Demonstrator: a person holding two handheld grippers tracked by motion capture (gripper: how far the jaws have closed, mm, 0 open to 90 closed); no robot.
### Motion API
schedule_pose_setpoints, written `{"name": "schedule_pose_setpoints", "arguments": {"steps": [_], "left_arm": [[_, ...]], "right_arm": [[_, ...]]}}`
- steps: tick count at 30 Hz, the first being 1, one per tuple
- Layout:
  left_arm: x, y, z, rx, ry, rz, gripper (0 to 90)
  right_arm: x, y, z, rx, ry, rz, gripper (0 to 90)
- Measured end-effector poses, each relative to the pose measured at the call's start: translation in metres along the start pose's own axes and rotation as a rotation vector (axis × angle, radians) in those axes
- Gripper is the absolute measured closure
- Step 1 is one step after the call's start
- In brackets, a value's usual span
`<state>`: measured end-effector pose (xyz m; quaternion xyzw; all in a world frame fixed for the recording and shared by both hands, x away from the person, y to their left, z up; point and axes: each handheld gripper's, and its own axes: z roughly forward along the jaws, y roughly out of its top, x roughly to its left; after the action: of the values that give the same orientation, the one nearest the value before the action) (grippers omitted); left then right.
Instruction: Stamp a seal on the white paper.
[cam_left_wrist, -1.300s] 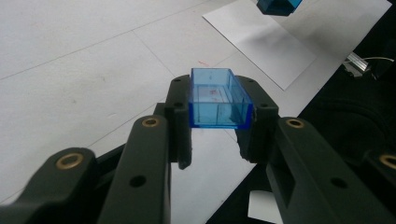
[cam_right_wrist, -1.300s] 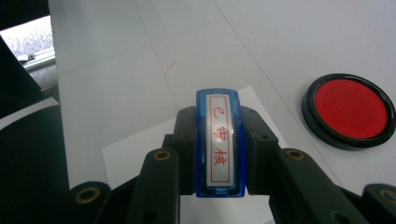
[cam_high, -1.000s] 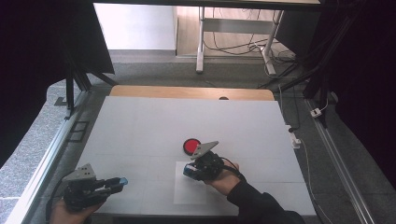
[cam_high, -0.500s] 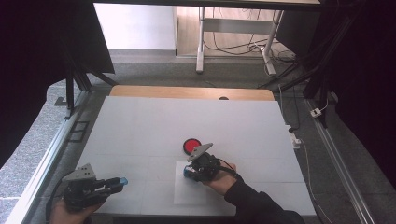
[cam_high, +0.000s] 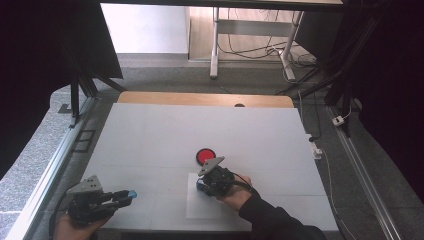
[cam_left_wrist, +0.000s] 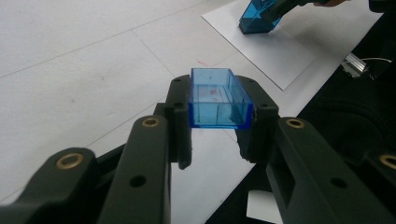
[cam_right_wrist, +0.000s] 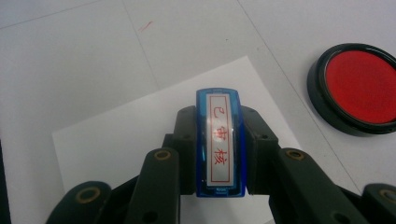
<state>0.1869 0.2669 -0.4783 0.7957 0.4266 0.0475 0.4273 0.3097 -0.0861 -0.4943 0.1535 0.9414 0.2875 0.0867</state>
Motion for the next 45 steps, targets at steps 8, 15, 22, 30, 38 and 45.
{"name": "schedule_pose_setpoints", "arguments": {"steps": [8, 15, 22, 30, 38, 45], "left_arm": [[0.001, 0.0, 0.0, -0.002, -0.001, -0.006, 68.2], [0.001, 0.0, 0.0, -0.001, -0.001, -0.008, 68.2], [0.001, 0.0, 0.0, 0.004, 0.0, -0.009, 68.2], [0.001, 0.0, 0.001, 0.006, 0.0, -0.011, 68.2], [0.004, 0.0, -0.001, -0.003, -0.007, -0.035, 68.2], [0.004, -0.001, -0.001, -0.006, -0.004, -0.038, 68.2]], "right_arm": [[-0.011, -0.005, 0.0, -0.025, 0.061, 0.067, 71.4], [-0.016, -0.008, 0.0, -0.036, 0.086, 0.094, 71.4], [-0.005, -0.003, 0.0, -0.016, 0.025, 0.036, 71.4], [-0.005, -0.004, 0.001, -0.021, 0.031, 0.051, 71.4], [-0.009, -0.005, 0.0, -0.028, 0.051, 0.064, 71.2], [-0.012, -0.007, 0.0, -0.039, 0.067, 0.096, 71.0]]}}
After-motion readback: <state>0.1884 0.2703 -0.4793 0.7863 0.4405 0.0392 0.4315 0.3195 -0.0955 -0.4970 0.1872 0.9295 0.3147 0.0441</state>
